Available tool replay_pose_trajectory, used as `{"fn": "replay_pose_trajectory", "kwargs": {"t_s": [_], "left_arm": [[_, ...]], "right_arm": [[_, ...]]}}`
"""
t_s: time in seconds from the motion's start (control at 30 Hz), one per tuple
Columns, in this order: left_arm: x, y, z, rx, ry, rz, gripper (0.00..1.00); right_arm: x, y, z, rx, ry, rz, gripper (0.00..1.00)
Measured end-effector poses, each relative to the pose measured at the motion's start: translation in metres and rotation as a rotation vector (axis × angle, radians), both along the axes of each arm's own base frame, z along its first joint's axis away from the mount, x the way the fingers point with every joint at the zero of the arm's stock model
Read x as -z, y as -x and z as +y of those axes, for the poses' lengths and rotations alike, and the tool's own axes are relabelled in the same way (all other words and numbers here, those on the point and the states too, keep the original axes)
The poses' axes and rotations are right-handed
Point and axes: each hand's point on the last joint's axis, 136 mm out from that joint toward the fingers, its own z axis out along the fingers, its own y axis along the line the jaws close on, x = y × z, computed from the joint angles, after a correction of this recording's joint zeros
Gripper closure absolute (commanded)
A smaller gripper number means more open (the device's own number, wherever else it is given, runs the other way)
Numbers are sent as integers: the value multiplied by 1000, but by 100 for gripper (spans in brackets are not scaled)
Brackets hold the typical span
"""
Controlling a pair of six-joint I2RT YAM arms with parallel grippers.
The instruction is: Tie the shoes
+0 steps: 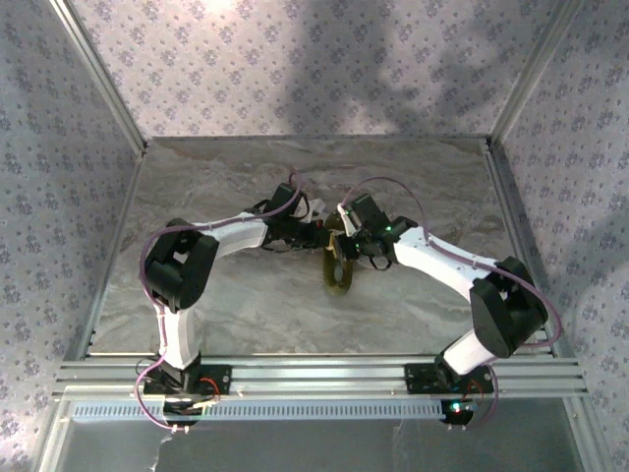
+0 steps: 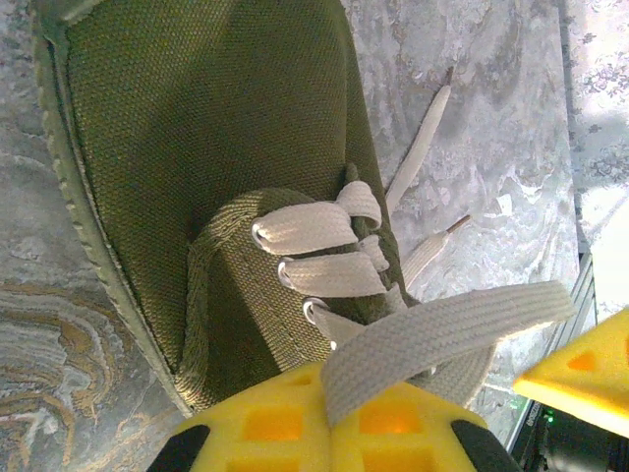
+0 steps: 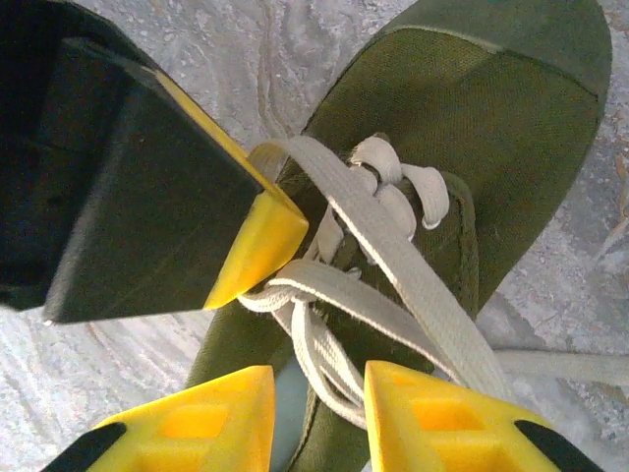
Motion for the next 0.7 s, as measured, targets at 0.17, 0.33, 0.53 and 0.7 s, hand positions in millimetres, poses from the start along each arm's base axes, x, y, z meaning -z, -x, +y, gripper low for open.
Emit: {"fn": "replay_pose_trajectory", "kwargs": {"t_s": [0.17,0.33,0.53,0.7], "left_arm": [[0,0,0,0,-1,1,100],[1,0,0,0,-2,3,100],[3,1,0,1,-5,8,100],[2,0,0,1,-3,5,100]], "right_arm": [[9,-5,1,-8,32,11,68],[15,-8,-1,-6,61,16,70],[24,-9,0,-18,83,30,83],[25,-8,1,-21,80,35,94]]}}
